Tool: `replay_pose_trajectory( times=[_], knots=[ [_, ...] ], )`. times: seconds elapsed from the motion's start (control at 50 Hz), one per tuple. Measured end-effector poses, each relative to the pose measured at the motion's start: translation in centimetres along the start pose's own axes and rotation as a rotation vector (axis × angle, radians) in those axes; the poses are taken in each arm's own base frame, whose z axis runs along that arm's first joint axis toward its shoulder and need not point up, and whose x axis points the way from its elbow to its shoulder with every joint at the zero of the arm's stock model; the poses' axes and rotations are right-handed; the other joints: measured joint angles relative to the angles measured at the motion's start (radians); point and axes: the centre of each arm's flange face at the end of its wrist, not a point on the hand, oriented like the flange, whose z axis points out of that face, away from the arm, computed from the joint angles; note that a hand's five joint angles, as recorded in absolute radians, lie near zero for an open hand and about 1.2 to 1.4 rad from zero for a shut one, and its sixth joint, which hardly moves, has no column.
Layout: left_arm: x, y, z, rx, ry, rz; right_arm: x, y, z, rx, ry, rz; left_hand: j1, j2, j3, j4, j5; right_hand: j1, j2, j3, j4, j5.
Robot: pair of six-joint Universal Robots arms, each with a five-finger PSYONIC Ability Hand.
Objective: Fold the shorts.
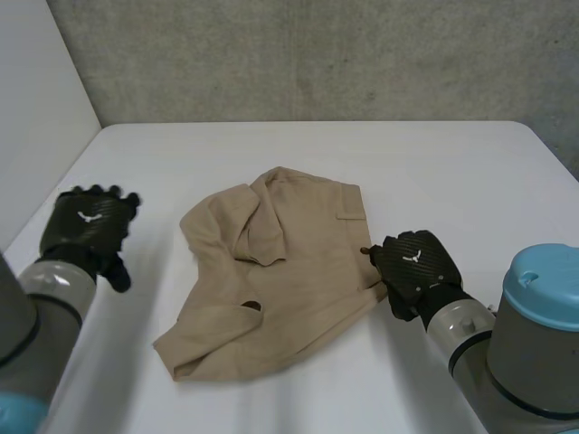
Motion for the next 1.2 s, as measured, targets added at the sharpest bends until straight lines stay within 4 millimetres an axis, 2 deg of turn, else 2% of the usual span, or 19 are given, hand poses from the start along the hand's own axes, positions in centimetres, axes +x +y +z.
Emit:
replay_pose_trajectory(
  times=[0.14,0.22,0.3,0.42,0.46,0.5,0.52,0.54,0.62,0.78,0.8,0.84,0.86,0.88,0.9,0.92,0.94,1.08,1.2],
  knots=[
    [3.4,-1.8,-6.5,0.076,0.211,-0.054,-0.1,-0.1,0.0,0.003,-0.005,-0.003,0.0,0.0,0.0,0.0,0.0,0.008,0.0,0.0,0.0,0.002],
    [4.8,-1.4,-8.2,0.052,0.294,-0.08,-0.3,0.1,0.0,-0.001,-0.01,-0.005,0.0,0.001,0.0,0.001,0.001,0.008,0.0,0.0,0.0,0.003],
    [6.1,-0.4,-8.4,0.004,0.346,-0.082,-0.5,0.2,-0.1,-0.004,-0.018,-0.008,0.003,0.003,0.002,0.002,0.005,0.008,0.0,0.0,0.0,0.004],
    [7.8,1.2,-7.2,-0.076,0.38,-0.059,-0.8,0.3,-0.2,-0.008,-0.028,-0.011,0.035,0.056,0.036,0.048,0.063,0.008,0.0,0.0,0.0,0.004],
    [8.6,2.2,-6.0,-0.122,0.376,-0.043,-0.9,0.4,-0.3,-0.01,-0.032,-0.013,0.137,0.145,0.133,0.141,0.152,0.008,0.0,0.0,0.0,0.004],
    [8.9,2.6,-5.4,-0.135,0.365,-0.038,-1.0,0.4,-0.3,-0.011,-0.032,-0.014,0.41,0.38,0.369,0.379,0.384,0.008,0.0,0.0,0.0,0.004],
    [8.9,2.8,-5.0,-0.14,0.356,-0.037,-1.0,0.5,-0.3,-0.011,-0.033,-0.014,0.41,0.38,0.369,0.379,0.384,0.008,0.0,0.0,0.0,0.004],
    [8.9,3.1,-4.3,-0.146,0.326,-0.036,-1.0,0.5,-0.3,-0.012,-0.033,-0.014,0.724,0.71,0.698,0.69,0.691,0.008,0.0,0.0,0.0,0.004],
    [7.8,3.2,-2.4,-0.135,0.223,-0.052,-0.9,0.4,-0.2,-0.011,-0.032,-0.018,0.882,0.936,0.911,0.936,0.896,0.008,0.0,0.0,0.0,0.004],
    [1.8,1.3,0.2,-0.05,-0.041,-0.142,-0.8,0.0,0.1,0.001,-0.024,-0.069,0.882,0.946,0.927,0.949,0.895,0.008,0.0,0.0,0.0,0.004],
    [0.3,1.1,0.4,-0.039,-0.088,-0.16,-0.8,-0.1,0.2,0.006,-0.024,-0.087,0.836,0.849,0.842,0.85,0.869,0.008,0.0,0.0,0.0,0.004],
    [-0.6,1.0,0.5,-0.035,-0.118,-0.17,-0.9,-0.2,0.2,0.01,-0.024,-0.101,0.801,0.814,0.803,0.81,0.862,0.008,0.0,0.0,0.0,0.004],
    [-1.0,1.1,0.5,-0.036,-0.127,-0.174,-0.9,-0.2,0.2,0.011,-0.025,-0.106,0.679,0.705,0.694,0.701,0.775,0.008,0.0,0.0,0.0,0.004],
    [-1.5,1.4,0.4,-0.045,-0.136,-0.179,-1.0,-0.3,0.1,0.016,-0.027,-0.117,0.364,0.412,0.405,0.429,0.521,0.008,0.0,0.0,0.0,0.004],
    [-1.6,1.5,0.3,-0.05,-0.136,-0.181,-1.1,-0.4,0.1,0.017,-0.028,-0.12,0.364,0.412,0.405,0.429,0.521,0.008,0.0,0.0,0.0,0.004],
    [-1.7,1.7,0.2,-0.057,-0.134,-0.181,-1.1,-0.4,0.1,0.019,-0.029,-0.124,0.192,0.266,0.281,0.281,0.374,0.008,0.0,0.0,0.0,0.005],
    [-1.7,2.1,0.0,-0.072,-0.125,-0.182,-1.2,-0.5,0.1,0.022,-0.031,-0.128,-0.049,0.027,0.021,0.018,0.07,0.009,0.0,0.0,0.0,0.004],
    [-1.4,3.2,-0.5,-0.118,-0.093,-0.179,-1.4,-0.6,0.0,0.025,-0.035,-0.131,-0.069,-0.044,-0.044,-0.045,-0.019,0.018,0.0,0.0,0.0,0.005],
    [-2.4,2.2,-0.9,-0.086,-0.118,-0.187,-1.1,-0.7,0.1,0.028,-0.027,-0.124,-0.069,-0.044,-0.044,-0.045,-0.019,0.018,0.0,0.0,0.0,0.005]
  ],
)
